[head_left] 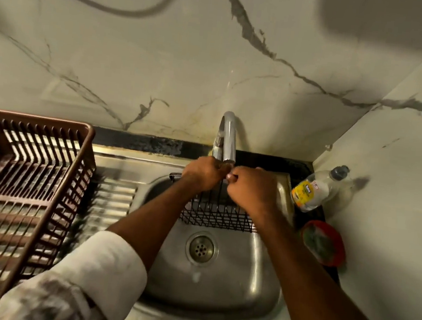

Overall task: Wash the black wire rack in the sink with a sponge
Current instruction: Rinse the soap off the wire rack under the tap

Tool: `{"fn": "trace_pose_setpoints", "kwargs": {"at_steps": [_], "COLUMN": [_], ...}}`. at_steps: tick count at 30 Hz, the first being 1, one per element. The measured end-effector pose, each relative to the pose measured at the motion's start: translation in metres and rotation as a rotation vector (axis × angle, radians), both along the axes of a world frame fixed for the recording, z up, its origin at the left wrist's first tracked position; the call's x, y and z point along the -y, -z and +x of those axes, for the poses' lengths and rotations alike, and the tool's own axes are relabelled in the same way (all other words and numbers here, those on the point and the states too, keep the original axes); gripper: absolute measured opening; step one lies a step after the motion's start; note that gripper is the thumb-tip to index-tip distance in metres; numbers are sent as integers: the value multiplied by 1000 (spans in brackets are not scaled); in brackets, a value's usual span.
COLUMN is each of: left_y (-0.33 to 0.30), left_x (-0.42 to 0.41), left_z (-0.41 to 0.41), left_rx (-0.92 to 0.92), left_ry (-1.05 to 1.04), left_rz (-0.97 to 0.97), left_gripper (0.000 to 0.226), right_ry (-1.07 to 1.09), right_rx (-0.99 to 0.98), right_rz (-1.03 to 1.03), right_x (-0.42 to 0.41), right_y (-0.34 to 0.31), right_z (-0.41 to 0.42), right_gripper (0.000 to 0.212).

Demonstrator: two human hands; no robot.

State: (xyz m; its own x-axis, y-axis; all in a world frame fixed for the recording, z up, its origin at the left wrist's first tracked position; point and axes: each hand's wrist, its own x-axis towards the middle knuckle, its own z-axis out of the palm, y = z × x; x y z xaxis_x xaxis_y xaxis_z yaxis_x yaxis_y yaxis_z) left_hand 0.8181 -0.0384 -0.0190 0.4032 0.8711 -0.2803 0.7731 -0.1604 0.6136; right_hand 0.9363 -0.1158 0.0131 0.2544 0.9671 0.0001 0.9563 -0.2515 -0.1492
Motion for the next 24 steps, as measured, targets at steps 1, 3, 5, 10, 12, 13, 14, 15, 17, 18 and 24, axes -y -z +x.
{"fn": "trace_pose_setpoints", "kwargs": {"at_steps": [1,3,5,10,12,13,14,15,17,18,24], "left_y": [-2,-1,5,1,-7,-10,-16,-19,-24,-27,0], "left_x": [2,0,-9,-22,-25,-26,-26,-26,-23,-19,-22], "left_z": [-2,-12,-32,-44,-31,-25,-20,-13,0,5,-22], "left_rx": [23,53,62,219,181,142,98,61,32,39,468], "left_ry": [-9,-8,-41,-81,-75,-61,-48,-30,6,7,-115], "left_rz": [-12,-13,-16,-101,-64,-51,-36,4,83,96,-229], "left_gripper": [57,55,58,54,43,37,33,34,43,43,49], "right_ry": [26,81,180,277,277,278,252,204,175,239,654], "right_rx": [-27,-57,-139,-249,-179,-151,-139,-158,-361,-483,-949], "right_rz": [-44,-109,-122,-189,-157,-132,-80,-31,94,106,195], "right_x": [-1,-1,1,3,8,10,10,10,5,2,-7], "right_y": [4,6,6,18,23,25,28,30,32,31,49], "right_z": [4,15,31,45,36,32,28,21,4,-4,21], "right_gripper": [33,38,40,33,28,28,29,29,28,28,46]}}
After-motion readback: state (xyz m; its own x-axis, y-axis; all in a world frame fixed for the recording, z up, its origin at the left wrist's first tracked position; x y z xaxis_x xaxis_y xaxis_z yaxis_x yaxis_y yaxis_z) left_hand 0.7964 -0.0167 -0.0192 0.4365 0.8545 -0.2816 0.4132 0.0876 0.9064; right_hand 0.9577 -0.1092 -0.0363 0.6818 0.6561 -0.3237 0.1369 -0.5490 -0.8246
